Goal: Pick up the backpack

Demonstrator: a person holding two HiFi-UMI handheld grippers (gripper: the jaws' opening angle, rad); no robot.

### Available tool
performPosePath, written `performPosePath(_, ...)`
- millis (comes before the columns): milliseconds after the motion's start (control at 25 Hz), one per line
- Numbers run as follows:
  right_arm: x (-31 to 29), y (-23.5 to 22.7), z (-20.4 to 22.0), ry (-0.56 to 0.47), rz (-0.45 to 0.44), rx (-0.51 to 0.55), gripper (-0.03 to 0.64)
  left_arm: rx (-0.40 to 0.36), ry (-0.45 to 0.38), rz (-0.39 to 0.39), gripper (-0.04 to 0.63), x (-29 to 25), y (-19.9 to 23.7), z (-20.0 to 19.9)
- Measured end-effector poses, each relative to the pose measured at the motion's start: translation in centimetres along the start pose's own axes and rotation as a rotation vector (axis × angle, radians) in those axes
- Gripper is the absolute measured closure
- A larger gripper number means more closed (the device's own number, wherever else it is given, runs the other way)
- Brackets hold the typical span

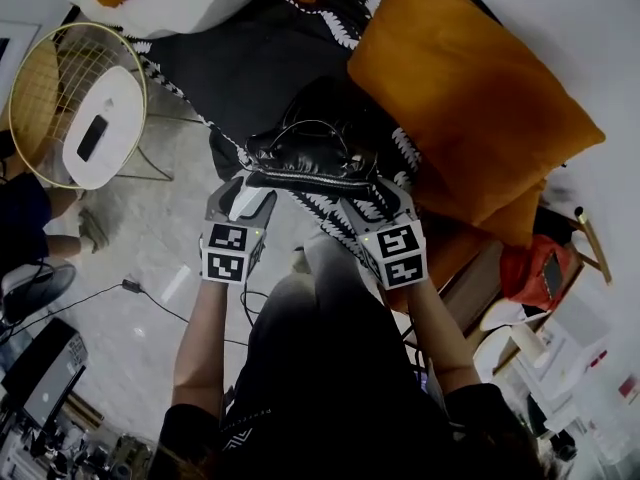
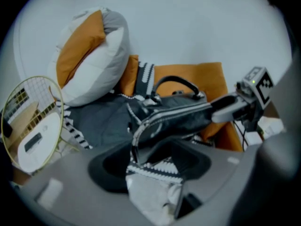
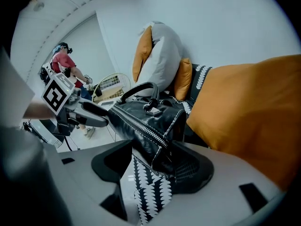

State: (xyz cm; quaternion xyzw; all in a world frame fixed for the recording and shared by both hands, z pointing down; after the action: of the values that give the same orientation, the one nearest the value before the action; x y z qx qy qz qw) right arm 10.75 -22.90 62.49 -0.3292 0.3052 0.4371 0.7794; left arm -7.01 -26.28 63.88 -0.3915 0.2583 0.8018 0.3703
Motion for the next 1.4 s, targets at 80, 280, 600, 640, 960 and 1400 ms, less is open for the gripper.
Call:
performPosePath(80,-0.3,-0.2,-0.2,-0.001,-0.005,0.004,0.367,0.003,0.009,0.002,0.333,-0.7,0.2,0.0)
performPosePath(280,-0.9,-0.6,-0.4,-0.002,-0.043,0.005,0.388,0.007,-0.004,-0.012,0.344,-2.1,0.3,-0.7)
performPosePath(600,-1.2,-1.1,-1.1,-0.025,-0.053,-0.021,0.413,-0.009,-0.049,-0.033,0.383,-2.4,0.6,-1.4)
performPosePath(640,-1.2,-1.1,-0.9,-0.02,-0.05,-0.021,0.416,-0.009,-0.051,-0.033,0.389,-2.4,0.6,-1.5)
performPosePath(960,-0.6,-0.8,-0.8,-0.004,0.012,-0.019,0.454,-0.016,-0.073,-0.025,0.446,-1.9,0.1,-1.4)
performPosePath(1400,1.5,-0.2,-1.4,-0.046,0.099,-0.071,0.502,-0.037,-0.122,-0.014,0.479,0.0,-0.8,-2.2)
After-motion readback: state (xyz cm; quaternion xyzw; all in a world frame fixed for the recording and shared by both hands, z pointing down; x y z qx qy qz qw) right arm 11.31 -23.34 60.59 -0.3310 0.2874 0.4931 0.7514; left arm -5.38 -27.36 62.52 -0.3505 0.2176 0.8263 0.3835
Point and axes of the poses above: the fingertips, and each gripper's own axes: x backward along the fingers, y to its left, z out of its underside, the point moved 1 cm from there along x, backward along the fingers, and after that the axes turned 2 degrees about -z, right-handed, at the moved point
